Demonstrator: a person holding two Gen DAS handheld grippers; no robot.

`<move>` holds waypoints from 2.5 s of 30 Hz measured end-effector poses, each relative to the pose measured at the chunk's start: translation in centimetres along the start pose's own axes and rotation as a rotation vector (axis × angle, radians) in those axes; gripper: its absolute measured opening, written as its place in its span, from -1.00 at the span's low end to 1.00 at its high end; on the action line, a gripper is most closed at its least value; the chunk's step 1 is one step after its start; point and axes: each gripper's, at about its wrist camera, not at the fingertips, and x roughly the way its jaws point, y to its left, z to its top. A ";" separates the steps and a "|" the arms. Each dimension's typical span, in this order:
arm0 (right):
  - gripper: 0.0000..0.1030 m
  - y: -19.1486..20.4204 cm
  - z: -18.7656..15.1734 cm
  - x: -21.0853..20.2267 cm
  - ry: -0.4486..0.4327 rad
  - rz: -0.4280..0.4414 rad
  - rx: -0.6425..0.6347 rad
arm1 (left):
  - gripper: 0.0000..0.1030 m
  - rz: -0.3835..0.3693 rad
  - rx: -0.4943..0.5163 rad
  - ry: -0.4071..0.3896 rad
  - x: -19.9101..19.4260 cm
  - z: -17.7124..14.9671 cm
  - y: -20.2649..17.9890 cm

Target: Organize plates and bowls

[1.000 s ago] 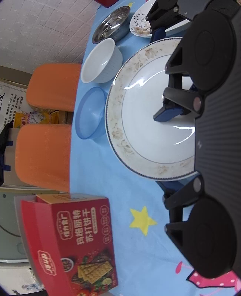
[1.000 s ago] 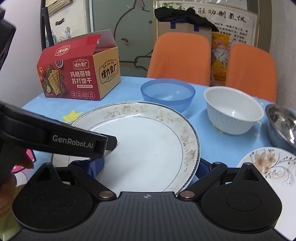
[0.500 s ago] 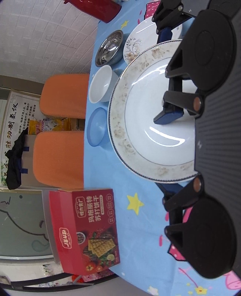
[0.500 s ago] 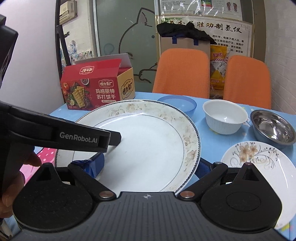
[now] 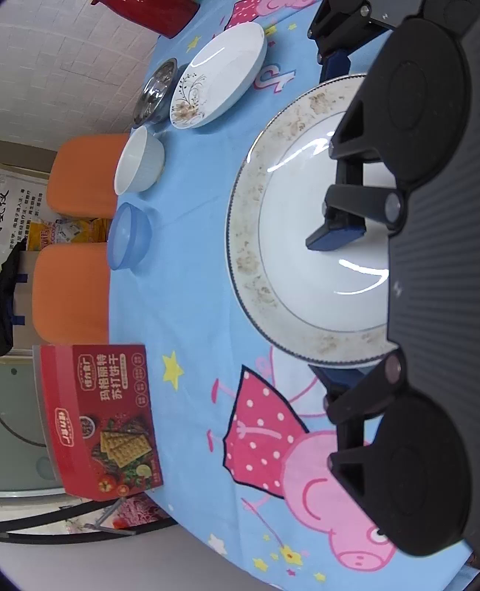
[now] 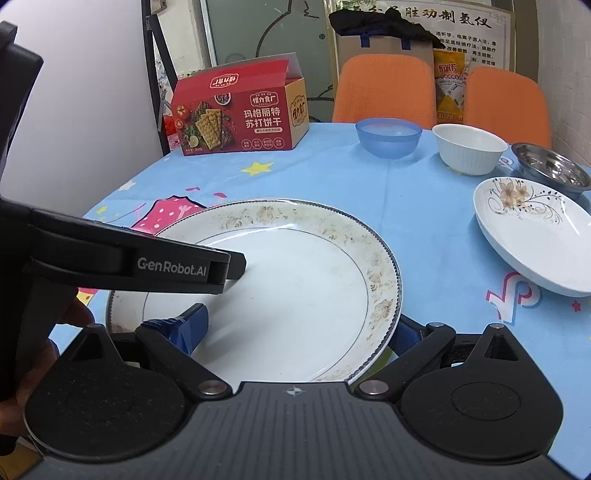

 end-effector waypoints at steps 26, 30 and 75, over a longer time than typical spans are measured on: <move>0.67 -6.6 -0.6 -4.7 -0.099 -0.123 0.116 | 0.41 0.038 -0.050 -0.099 -1.8 2.5 0.6; 0.67 -8.5 -0.8 -5.1 -0.108 -0.151 0.157 | 0.41 0.006 -0.013 -0.096 -0.9 3.6 -1.7; 0.70 -23.7 1.8 -0.1 -0.092 -0.323 0.295 | 0.42 -0.260 0.206 0.145 15.8 12.8 -18.9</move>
